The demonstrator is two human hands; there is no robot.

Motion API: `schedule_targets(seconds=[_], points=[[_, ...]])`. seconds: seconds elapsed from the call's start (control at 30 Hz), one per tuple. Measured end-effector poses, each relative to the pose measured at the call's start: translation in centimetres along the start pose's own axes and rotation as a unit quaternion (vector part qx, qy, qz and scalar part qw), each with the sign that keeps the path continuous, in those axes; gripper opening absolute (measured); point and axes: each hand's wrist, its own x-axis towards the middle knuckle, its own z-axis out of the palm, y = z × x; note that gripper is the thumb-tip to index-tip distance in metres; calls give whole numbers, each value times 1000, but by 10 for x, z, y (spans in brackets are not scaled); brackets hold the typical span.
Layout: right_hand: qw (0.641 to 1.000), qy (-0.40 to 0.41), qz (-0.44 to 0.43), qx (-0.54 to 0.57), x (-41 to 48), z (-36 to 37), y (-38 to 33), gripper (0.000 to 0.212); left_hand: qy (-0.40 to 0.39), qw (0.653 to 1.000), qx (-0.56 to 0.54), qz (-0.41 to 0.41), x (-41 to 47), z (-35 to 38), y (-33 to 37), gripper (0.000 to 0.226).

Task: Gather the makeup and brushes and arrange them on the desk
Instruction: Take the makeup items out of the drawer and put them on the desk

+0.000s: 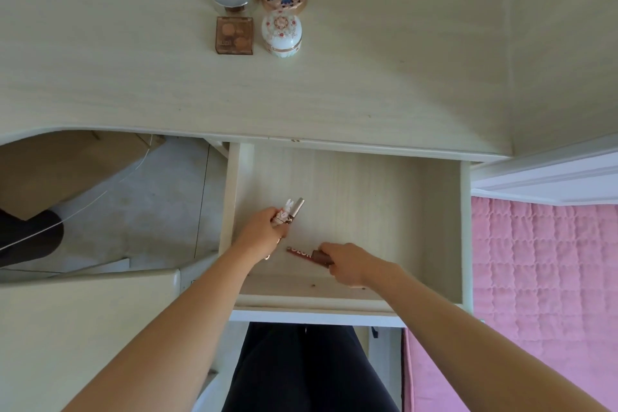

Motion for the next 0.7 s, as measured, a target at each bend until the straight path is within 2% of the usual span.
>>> schedule_targets(seconds=[0.03,0.13,0.3,0.4,0.47,0.57,0.7], points=[[1000,8,-4,6,-7,-4,3,32,10,1000,-22,-2,-4,-1,3,3],[999,36,2,39,-26,-15,9,35,29,990,-139,-26,-19,-4,12,6],[972,109,21,206,-60,-30,9,20,48,964,-261,-36,-45,-8,30,6],[937,162,12,308,-79,-37,3,10,54,953,-296,-38,-57,-7,41,10],[918,189,3,349,-89,-43,-2,12,61,952,-299,-35,-63,-6,50,9],[893,225,1,389,-98,-54,-6,4,72,951,-301,-27,-67,-5,67,10],[872,269,-1,409,-101,-76,-10,9,84,955,-286,-10,-63,-9,98,17]])
